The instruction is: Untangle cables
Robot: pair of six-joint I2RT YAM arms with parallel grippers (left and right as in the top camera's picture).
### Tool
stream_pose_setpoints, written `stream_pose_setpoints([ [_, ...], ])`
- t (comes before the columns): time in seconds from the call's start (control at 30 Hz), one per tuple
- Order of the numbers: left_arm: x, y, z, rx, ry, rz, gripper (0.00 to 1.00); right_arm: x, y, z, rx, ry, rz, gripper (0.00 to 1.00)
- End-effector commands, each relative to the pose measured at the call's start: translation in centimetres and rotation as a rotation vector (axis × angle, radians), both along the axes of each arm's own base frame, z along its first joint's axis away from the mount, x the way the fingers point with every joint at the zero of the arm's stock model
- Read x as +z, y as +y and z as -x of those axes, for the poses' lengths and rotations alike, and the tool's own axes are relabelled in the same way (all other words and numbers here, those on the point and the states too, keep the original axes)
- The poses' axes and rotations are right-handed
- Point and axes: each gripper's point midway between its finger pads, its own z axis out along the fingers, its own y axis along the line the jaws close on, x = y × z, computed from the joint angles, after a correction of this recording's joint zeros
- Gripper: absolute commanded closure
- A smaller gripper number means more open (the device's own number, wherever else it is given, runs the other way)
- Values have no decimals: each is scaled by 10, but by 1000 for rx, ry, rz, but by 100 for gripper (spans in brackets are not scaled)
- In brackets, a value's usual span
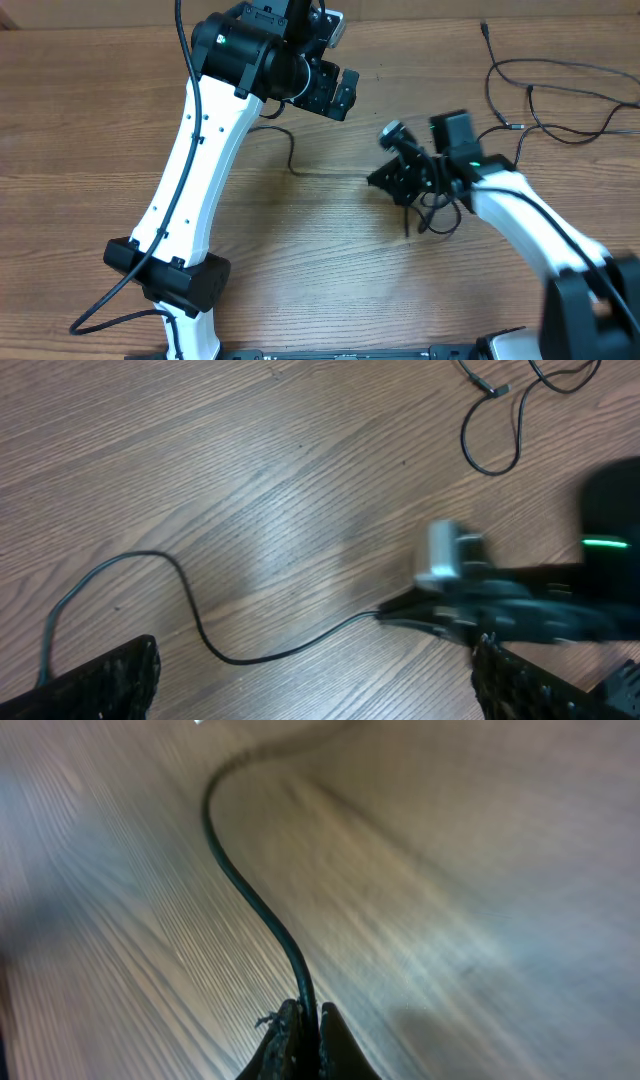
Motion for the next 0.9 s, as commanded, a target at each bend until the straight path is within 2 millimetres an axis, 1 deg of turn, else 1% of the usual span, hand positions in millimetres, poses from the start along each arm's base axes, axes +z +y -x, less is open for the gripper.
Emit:
stream_pose_setpoints([
  [0.0,11,2,0,-8,-35,3,0,56,-3,1,-49,-109,-60,96],
  [0.1,11,2,0,-7,-35,3,1,96,-5,9,-47,-221,-90,96],
  [0.23,11,2,0,-8,-35,3,0,143,-12,22,-69,-368,-109,96],
  [0.3,11,2,0,-8,-35,3,0,163,-17,28,-88,-434,-114,96],
  [0.43,11,3,0,-8,-35,2,0,193,-29,35,-184,-504,-135,96],
  [0.57,11,2,0,-8,-35,3,0,213,-37,40,-251,-537,-166,96],
  [0.67,11,2,0,-8,-35,3,0,221,-42,42,-283,-555,-175,96],
  [0.77,11,2,0,-8,-35,3,1,222,-47,40,-335,-544,-177,96],
  [0.87,11,2,0,-8,-35,3,0,217,-56,35,-407,-520,-154,96],
])
